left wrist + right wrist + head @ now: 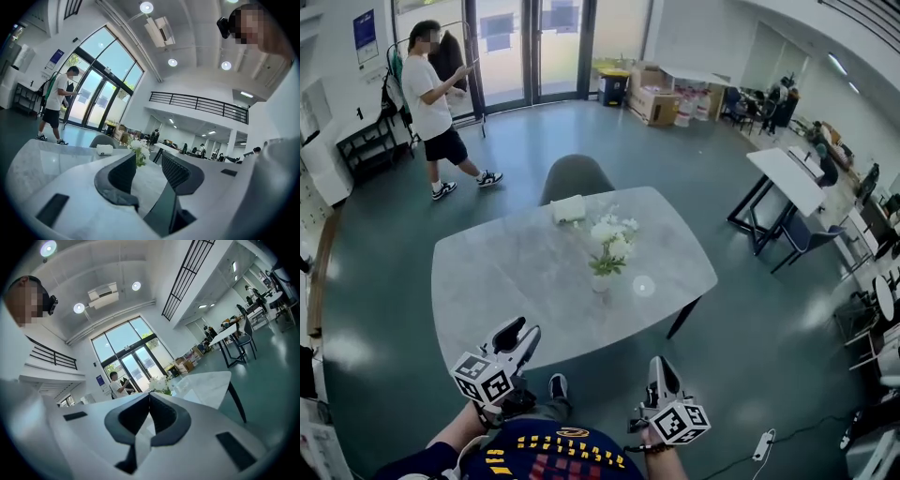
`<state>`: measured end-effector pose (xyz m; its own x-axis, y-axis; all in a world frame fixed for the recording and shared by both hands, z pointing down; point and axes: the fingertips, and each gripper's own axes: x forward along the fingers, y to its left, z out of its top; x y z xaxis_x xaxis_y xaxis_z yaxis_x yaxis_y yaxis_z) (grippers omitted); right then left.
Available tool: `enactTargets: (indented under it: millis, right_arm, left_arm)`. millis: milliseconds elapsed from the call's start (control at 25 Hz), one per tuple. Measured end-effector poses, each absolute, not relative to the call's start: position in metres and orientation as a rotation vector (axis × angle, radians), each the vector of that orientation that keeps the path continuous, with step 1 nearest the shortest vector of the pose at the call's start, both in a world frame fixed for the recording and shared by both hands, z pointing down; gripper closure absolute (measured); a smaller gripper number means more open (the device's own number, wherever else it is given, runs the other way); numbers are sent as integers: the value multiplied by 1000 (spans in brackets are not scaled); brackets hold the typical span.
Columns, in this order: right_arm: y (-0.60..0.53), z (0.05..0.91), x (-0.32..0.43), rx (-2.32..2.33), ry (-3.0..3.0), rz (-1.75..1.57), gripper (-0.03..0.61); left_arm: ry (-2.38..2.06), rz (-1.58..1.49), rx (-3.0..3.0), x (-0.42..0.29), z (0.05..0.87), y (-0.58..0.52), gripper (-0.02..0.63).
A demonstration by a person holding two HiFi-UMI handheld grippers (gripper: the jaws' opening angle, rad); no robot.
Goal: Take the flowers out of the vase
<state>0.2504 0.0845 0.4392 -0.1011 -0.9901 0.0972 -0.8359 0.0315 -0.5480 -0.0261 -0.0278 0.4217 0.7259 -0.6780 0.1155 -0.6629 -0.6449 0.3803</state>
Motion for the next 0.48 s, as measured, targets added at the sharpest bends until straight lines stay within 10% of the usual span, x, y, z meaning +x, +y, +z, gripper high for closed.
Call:
enactTargets:
  millis: [480]
  right_arm:
    - [-64, 417, 219, -1903, 2169, -716, 571]
  left_arm:
    - [-1132, -130, 2383, -72, 451, -135, 434]
